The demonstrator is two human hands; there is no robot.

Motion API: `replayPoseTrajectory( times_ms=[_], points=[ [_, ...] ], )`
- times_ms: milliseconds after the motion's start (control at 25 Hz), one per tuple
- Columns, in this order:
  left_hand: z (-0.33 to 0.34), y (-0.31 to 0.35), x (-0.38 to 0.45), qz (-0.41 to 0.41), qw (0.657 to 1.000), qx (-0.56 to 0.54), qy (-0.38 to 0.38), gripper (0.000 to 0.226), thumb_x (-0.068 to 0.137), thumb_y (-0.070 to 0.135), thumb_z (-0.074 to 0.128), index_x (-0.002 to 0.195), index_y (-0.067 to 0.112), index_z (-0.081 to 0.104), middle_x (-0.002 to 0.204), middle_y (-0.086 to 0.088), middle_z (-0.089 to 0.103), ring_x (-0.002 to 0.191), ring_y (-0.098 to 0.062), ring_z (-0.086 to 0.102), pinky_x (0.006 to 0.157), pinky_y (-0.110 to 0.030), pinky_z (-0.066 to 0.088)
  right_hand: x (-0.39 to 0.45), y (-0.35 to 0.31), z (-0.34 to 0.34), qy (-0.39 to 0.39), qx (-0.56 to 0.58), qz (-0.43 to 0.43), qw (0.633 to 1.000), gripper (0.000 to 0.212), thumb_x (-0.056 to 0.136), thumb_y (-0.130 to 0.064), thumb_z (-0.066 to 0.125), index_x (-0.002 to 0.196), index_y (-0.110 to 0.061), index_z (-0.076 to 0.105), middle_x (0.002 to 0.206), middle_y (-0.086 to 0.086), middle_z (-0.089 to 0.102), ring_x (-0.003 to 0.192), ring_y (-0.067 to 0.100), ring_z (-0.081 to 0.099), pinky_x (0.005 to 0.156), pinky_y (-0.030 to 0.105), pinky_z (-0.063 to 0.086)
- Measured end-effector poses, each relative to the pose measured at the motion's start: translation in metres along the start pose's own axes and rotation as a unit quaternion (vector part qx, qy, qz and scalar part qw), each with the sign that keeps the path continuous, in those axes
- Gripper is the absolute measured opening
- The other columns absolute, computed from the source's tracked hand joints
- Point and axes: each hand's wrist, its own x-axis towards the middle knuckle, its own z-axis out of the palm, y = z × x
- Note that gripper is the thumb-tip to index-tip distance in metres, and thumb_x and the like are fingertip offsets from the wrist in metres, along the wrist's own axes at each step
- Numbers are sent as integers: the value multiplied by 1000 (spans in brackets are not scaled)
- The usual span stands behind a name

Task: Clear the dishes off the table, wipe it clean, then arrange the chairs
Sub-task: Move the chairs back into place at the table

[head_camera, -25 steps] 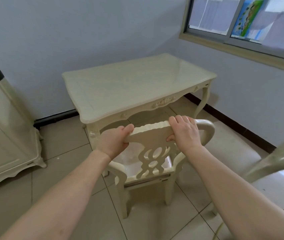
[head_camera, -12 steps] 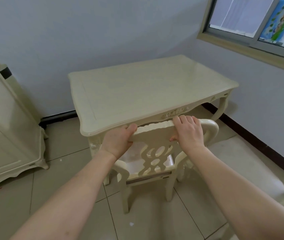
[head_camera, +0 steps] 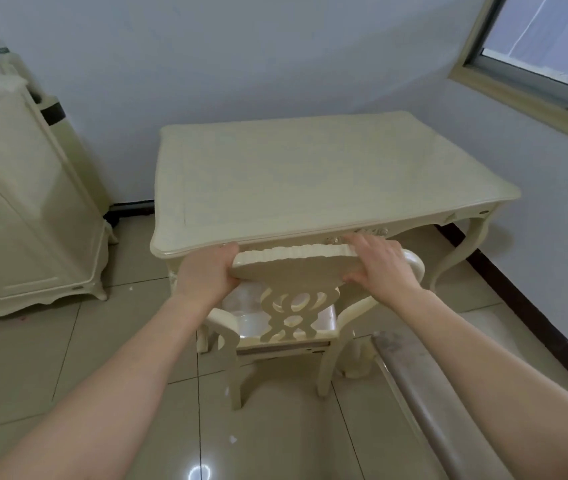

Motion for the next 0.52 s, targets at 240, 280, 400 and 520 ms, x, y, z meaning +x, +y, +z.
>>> replayPoseTrajectory(
  times_ms=[240, 280, 400, 520],
  points=[
    [10, -14, 7, -15, 999, -1, 34, 17, 74, 30, 53, 70, 24, 37, 64, 5, 48, 64, -24, 50, 49, -28, 31, 7, 10, 24, 68, -3, 50, 996, 56, 64, -50, 78, 97, -11, 53, 93, 4, 58, 93, 29, 53, 93, 40, 35],
    [10, -19, 12, -15, 999, 2, 44, 16, 74, 31, 50, 70, 23, 37, 63, 5, 48, 62, -24, 48, 48, -27, 29, 13, 7, 27, 82, -3, 48, 996, 56, 63, -50, 79, 95, -11, 53, 90, 4, 57, 90, 29, 53, 92, 40, 36],
    [10, -33, 32, -18, 998, 3, 59, 9, 72, 26, 46, 71, 18, 42, 64, -1, 51, 61, -28, 47, 48, -29, 30, 38, -1, 35, 109, 9, 44, 993, 55, 61, -48, 81, 93, -12, 53, 88, 4, 57, 87, 28, 52, 92, 41, 37],
    [17, -35, 54, -44, 997, 9, 58, 11, 73, 17, 54, 73, 17, 43, 64, -3, 51, 62, -29, 48, 48, -30, 29, 72, 6, 40, 97, 20, 36, 994, 59, 62, -46, 80, 102, -12, 54, 95, 5, 57, 93, 29, 52, 98, 40, 34]
  ],
)
